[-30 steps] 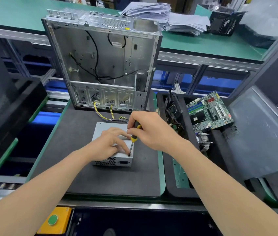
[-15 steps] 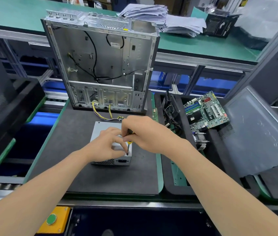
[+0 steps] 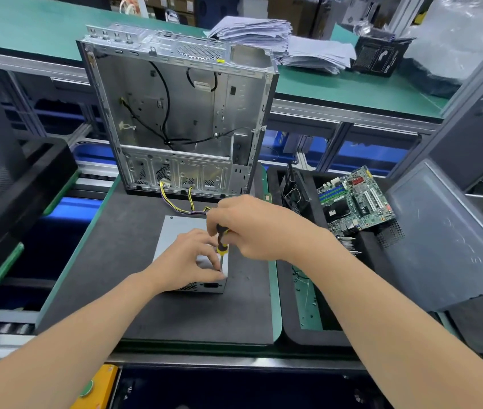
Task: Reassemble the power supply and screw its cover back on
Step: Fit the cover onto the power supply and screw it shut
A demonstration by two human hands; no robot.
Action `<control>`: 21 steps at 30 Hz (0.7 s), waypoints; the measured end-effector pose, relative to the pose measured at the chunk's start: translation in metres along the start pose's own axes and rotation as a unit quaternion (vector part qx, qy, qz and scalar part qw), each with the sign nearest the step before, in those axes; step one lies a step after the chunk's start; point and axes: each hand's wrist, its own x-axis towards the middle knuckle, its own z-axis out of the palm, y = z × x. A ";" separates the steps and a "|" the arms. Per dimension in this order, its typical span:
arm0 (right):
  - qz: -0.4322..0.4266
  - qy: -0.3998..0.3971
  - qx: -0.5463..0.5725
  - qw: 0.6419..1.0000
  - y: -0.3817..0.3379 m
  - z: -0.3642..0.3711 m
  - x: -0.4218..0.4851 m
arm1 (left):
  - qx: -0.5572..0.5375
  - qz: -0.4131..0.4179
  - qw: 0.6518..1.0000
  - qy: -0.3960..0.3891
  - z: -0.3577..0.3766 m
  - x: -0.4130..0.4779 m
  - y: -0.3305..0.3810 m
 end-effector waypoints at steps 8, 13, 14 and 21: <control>0.195 0.167 -0.117 0.959 -0.019 0.019 0.018 | -0.009 0.001 1.000 0.013 0.001 0.000 -0.002; 0.107 0.105 -0.154 0.977 -0.015 0.015 0.019 | -0.044 -0.030 0.999 0.005 0.000 0.000 0.000; 0.038 0.071 -0.154 0.985 -0.013 0.011 0.017 | -0.053 -0.034 0.998 0.005 0.000 0.000 0.000; -0.047 -0.042 -0.116 0.991 -0.006 -0.006 0.009 | 0.000 -0.007 1.000 -0.003 -0.001 0.001 -0.004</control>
